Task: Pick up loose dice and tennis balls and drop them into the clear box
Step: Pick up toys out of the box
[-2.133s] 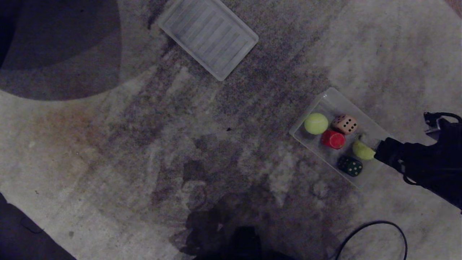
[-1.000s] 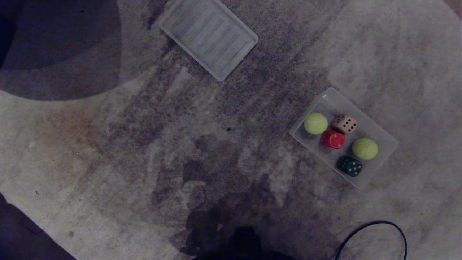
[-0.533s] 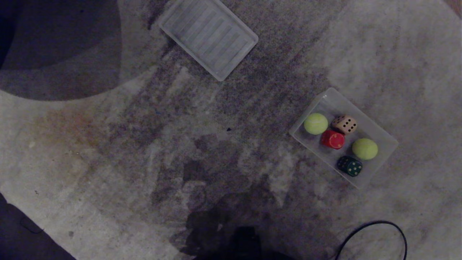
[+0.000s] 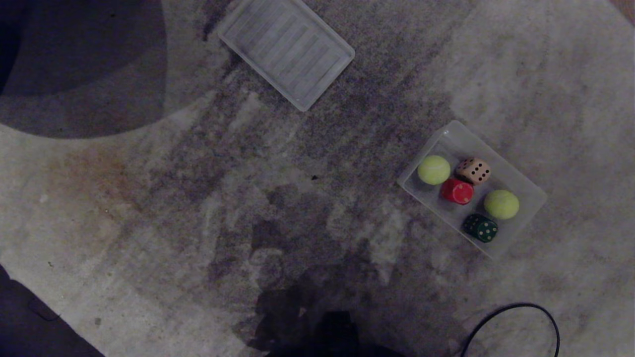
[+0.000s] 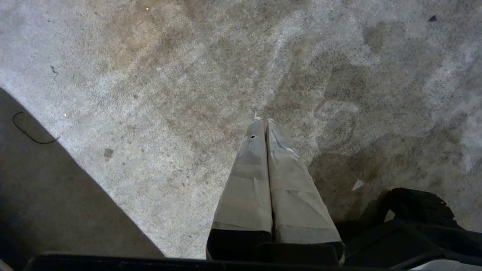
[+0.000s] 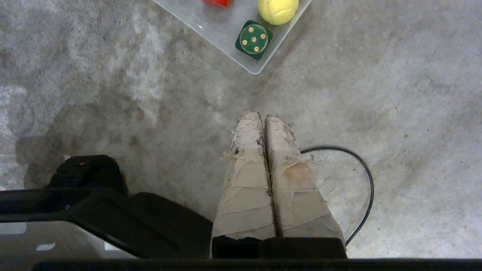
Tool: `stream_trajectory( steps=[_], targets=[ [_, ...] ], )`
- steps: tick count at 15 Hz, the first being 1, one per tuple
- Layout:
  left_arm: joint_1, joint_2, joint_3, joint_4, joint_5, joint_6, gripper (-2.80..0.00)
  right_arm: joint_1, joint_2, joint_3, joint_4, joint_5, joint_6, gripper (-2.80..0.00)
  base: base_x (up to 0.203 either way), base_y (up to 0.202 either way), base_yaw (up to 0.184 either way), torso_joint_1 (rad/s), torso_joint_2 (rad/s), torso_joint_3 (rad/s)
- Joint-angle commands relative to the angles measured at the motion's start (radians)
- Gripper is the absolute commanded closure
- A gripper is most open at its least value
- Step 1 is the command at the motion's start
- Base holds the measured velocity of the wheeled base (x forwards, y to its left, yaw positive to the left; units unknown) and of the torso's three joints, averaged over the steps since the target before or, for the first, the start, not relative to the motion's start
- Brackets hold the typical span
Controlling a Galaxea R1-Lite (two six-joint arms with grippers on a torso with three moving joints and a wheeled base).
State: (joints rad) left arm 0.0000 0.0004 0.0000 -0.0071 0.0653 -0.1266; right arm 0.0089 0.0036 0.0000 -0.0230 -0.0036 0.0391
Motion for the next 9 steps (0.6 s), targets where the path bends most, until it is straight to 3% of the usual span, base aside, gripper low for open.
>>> stream_trajectory(
  steps=[1, 9],
  targets=[
    [0.000, 0.001, 0.002, -0.001, 0.001, -0.001, 0.00, 0.000, -0.004, 0.011, -0.002, 0.000, 0.001, 0.00, 0.000, 0.000, 0.000, 0.000, 0.00, 0.000],
    [0.000, 0.001, 0.002, -0.001, -0.001, 0.002, 0.00, 0.000, -0.004, 0.011, 0.000, 0.002, -0.013, 0.00, 0.000, 0.000, 0.000, 0.000, 0.00, 0.000]
  ],
)
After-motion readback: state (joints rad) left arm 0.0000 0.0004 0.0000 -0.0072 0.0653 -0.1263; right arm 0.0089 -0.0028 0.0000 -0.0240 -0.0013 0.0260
